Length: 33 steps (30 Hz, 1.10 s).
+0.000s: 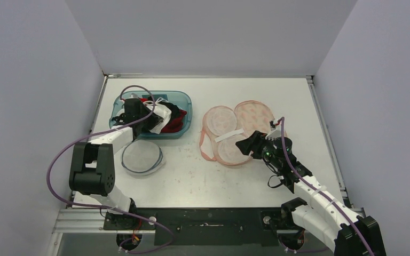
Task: Unzip the laundry bag and remove the bra
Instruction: Adjust the bra in the bin.
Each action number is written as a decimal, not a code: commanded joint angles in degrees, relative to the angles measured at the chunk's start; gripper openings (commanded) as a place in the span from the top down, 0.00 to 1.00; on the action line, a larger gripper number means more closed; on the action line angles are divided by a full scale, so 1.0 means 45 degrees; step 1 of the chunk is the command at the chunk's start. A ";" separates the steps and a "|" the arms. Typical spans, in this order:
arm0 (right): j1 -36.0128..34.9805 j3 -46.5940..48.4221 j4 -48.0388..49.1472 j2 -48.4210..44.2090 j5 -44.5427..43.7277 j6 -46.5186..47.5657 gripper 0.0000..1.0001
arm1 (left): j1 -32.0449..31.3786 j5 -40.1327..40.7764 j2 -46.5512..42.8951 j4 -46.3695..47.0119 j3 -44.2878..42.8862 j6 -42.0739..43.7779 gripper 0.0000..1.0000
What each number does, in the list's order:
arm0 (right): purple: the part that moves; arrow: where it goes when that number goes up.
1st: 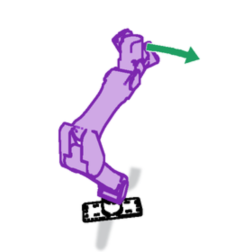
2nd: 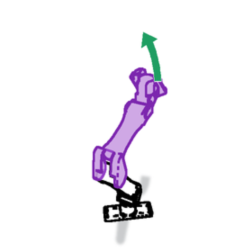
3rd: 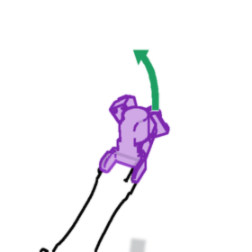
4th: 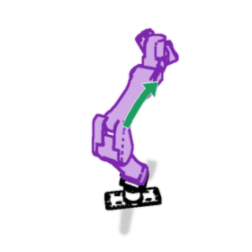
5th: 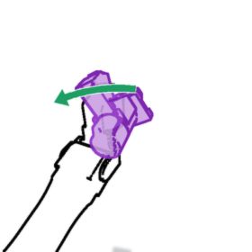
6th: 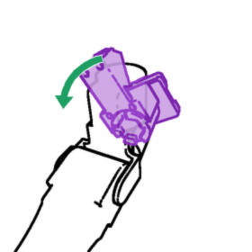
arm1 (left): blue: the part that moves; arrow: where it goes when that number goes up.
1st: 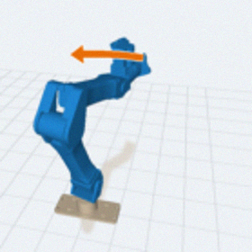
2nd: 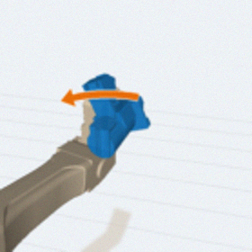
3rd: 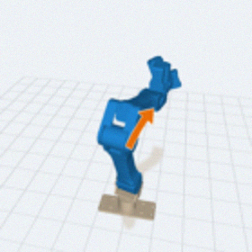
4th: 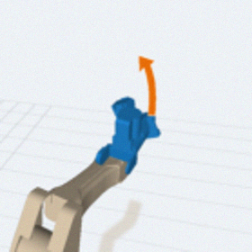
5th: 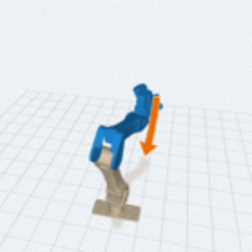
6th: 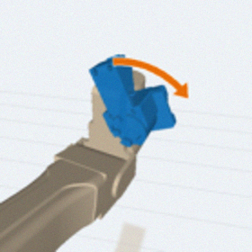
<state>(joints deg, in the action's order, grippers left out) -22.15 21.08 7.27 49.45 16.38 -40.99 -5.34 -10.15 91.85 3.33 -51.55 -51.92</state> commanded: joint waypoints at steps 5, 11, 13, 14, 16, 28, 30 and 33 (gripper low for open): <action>0.0040 0.0030 0.0692 0.0031 0.0051 0.0099 0.34 | 0.0079 0.0766 0.0070 -0.0063 -0.0450 0.0715 1.00; 0.0059 0.0491 0.0227 -0.0047 -0.0047 0.0535 0.34 | -0.0185 0.0628 -0.1943 -0.1298 -0.1201 0.1158 0.97; 0.0047 0.0725 -0.0054 -0.0100 -0.0164 0.0757 0.33 | -0.0239 0.0696 -0.2738 -0.1728 -0.1384 0.1275 0.91; 0.0063 0.0872 -0.0214 -0.0121 -0.0232 0.0885 0.32 | -0.0265 0.0728 -0.3151 -0.1897 -0.1461 0.1332 0.86; 0.0079 0.1171 -0.0554 -0.0156 -0.0430 0.1107 0.31 | -0.0346 0.0646 -0.3907 -0.2190 -0.1583 0.1535 0.73; 0.0171 0.2770 -0.4394 -0.0917 -0.4483 0.1110 0.04 | -0.5552 0.3306 -0.8379 -0.3379 -0.0391 0.3842 0.32; 0.0238 0.2687 -0.4829 -0.1121 -0.4806 0.0926 0.03 | -0.7116 0.3766 -0.8816 -0.2694 0.0425 0.3730 0.27; 0.0378 0.2324 -0.5086 -0.1402 -0.5345 0.0389 0.03 | -0.9074 0.4519 -0.9061 -0.1170 0.1823 0.3348 0.22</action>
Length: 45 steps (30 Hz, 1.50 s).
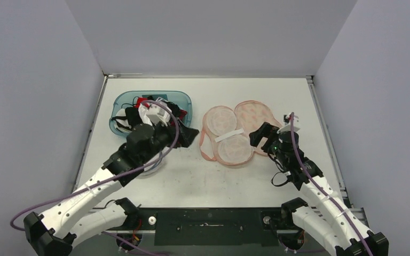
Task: Unzip the laundry bag and remove the bra
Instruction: Adjust the bra in the bin, then adjust the laundry bag at the center of the board.
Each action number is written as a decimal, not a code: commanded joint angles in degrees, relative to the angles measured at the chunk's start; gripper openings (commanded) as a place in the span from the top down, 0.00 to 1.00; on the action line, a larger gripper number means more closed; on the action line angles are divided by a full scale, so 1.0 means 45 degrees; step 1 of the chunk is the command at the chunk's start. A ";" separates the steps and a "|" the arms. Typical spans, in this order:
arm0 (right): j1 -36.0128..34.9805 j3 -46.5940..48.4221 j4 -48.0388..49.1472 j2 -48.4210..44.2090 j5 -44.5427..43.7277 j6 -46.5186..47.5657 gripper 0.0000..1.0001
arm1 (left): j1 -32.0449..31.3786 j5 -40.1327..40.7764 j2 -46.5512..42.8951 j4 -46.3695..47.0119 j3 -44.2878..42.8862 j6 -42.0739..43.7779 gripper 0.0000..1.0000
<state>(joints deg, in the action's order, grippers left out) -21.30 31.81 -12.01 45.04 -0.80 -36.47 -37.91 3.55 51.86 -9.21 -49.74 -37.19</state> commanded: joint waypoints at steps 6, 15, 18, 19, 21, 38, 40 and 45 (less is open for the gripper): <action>0.0686 -0.1425 -0.0495 -0.0991 -0.1711 -0.1467 0.04 | -0.3372 0.1497 0.1226 0.3978 0.3455 -0.1721 0.19; 0.1367 -0.3470 0.1525 -0.0692 0.0255 -0.2763 0.14 | -0.3597 0.1632 0.2171 0.5474 0.4862 -0.3390 0.04; 0.1194 -0.4243 0.3167 -0.0175 0.1330 -0.3339 0.17 | -0.3616 0.1593 0.2108 0.5702 0.5186 -0.3637 0.04; 0.1098 -0.4476 0.3617 0.0032 0.1454 -0.3499 0.17 | -0.3649 0.1608 0.1992 0.5805 0.5343 -0.3675 0.04; 0.0814 -0.4745 0.4342 0.0325 0.1548 -0.3667 0.17 | -0.3658 0.1668 0.1671 0.5948 0.5706 -0.3762 0.04; -0.2628 -0.4764 0.7573 0.3989 -0.0960 -0.4880 0.26 | -0.3785 0.3378 -0.0675 0.2114 0.5860 -0.3669 0.04; -0.2798 -0.4731 0.7754 0.4155 -0.1154 -0.5035 0.27 | -0.3799 0.3499 -0.0824 0.2072 0.5875 -0.3749 0.04; -0.2952 -0.4968 0.8783 0.4561 -0.1555 -0.5855 0.28 | -0.3650 0.4156 -0.1416 0.2067 0.5990 -0.4187 0.04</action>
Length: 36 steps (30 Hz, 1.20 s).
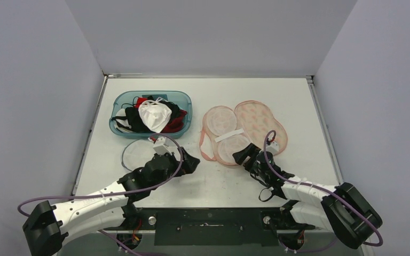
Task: Unzip the laundry bag and remove the bra
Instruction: Adjust the laundry bag at the center of the board, then close the laundry bag at the center of the board.
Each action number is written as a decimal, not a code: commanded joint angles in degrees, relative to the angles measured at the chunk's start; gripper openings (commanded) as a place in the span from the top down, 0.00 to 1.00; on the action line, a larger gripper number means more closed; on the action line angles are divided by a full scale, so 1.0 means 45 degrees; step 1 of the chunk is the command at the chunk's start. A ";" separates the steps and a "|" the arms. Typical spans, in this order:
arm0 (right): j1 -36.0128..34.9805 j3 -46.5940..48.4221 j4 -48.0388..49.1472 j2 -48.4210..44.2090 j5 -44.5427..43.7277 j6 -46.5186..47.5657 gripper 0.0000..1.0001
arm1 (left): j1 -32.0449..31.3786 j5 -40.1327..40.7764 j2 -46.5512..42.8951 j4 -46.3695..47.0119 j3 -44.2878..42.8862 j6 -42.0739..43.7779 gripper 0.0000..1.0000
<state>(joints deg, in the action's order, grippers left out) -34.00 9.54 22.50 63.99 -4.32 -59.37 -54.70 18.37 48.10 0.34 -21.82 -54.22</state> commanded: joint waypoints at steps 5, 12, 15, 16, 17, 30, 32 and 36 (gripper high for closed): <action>-0.0189 -0.0003 0.2045 0.1274 -0.0833 -0.1436 0.28 | 0.0776 0.0933 -0.1795 0.0750 0.0890 -0.1560 0.04; -0.0311 0.0304 0.2824 0.2499 -0.1048 -0.1951 0.44 | 0.2028 -0.0160 -0.3086 0.0379 0.1619 -0.2174 0.04; -0.0481 0.0278 0.3546 0.2940 -0.1055 -0.2282 0.54 | 0.2134 -0.0359 -0.2841 0.0073 0.1364 -0.1950 0.04; -0.0627 0.0338 0.3646 0.3062 -0.1072 -0.2383 0.59 | 0.2135 -0.0470 -0.2710 0.0063 0.1282 -0.1880 0.04; -0.0782 0.0399 0.3718 0.3146 -0.1140 -0.2476 0.63 | 0.2150 -0.0586 -0.2557 0.0121 0.1196 -0.1734 0.04; -0.3547 0.0142 0.3580 0.3434 -0.2660 -0.3826 0.72 | 0.1953 -0.0401 -0.0834 -0.0415 -0.0287 -0.0278 0.04; -0.3729 0.0303 0.3079 0.3284 -0.2656 -0.3696 0.56 | 0.1895 -0.0513 -0.0551 -0.0254 -0.0328 -0.0248 0.04; -0.4007 0.1307 -0.1050 0.1291 -0.3134 -0.2593 0.20 | 0.1763 -0.0580 -0.0112 -0.0322 -0.0891 0.0138 0.04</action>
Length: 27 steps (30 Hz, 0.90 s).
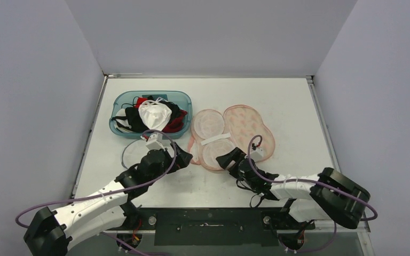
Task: Unzip the laundry bag and remove the bra
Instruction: Close the laundry bag at the center of the board.
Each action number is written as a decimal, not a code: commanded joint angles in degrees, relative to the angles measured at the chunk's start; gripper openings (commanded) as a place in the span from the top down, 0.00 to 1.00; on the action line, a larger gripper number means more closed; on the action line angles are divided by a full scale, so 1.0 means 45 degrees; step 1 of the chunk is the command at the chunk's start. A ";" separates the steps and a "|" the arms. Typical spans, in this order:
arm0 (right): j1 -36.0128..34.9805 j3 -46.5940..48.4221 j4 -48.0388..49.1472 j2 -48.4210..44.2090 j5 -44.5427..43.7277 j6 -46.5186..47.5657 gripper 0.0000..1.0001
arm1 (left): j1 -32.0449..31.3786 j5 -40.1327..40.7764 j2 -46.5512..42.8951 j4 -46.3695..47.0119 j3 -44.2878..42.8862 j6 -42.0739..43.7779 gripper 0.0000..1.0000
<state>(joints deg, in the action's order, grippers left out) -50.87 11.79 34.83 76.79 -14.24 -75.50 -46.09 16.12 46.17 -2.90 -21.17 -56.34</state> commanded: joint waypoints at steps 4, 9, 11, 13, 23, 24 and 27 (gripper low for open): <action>-0.0189 0.1897 -0.8823 -0.5135 -0.2167 0.3112 0.12 | -0.0374 -0.0257 0.0880 0.0128 -0.1728 0.1170 0.04; 0.2178 0.3483 -1.2396 -0.7949 -0.3150 0.6089 0.18 | -0.0976 -0.1321 0.2325 0.1471 -0.2365 0.1830 0.02; 0.3714 0.3471 -1.2270 -0.8076 -0.2618 0.6778 0.31 | -0.1335 -0.1405 0.3222 0.1596 -0.2923 0.1882 0.00; 0.5333 0.3181 -1.1573 -0.7855 -0.1733 0.7106 0.39 | -0.1530 -0.1738 0.4148 0.1751 -0.3489 0.1847 0.06; 0.9997 0.1841 -0.7249 -0.3935 0.1072 0.6935 0.26 | -0.1461 -0.3149 0.8700 0.2296 -0.6075 0.2237 0.28; 1.0033 0.1900 -0.7110 -0.3664 0.1059 0.6952 0.27 | -0.1427 -0.3093 0.8897 0.2210 -0.6035 0.2237 0.30; 1.0112 0.1995 -0.6912 -0.3087 0.1005 0.6984 0.29 | -0.1338 -0.2971 0.9222 0.2532 -0.5513 0.2132 0.34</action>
<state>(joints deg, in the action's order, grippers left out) -5.96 19.22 -3.03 60.97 -11.51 -45.21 -52.75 3.70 86.24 5.41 -46.59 -47.64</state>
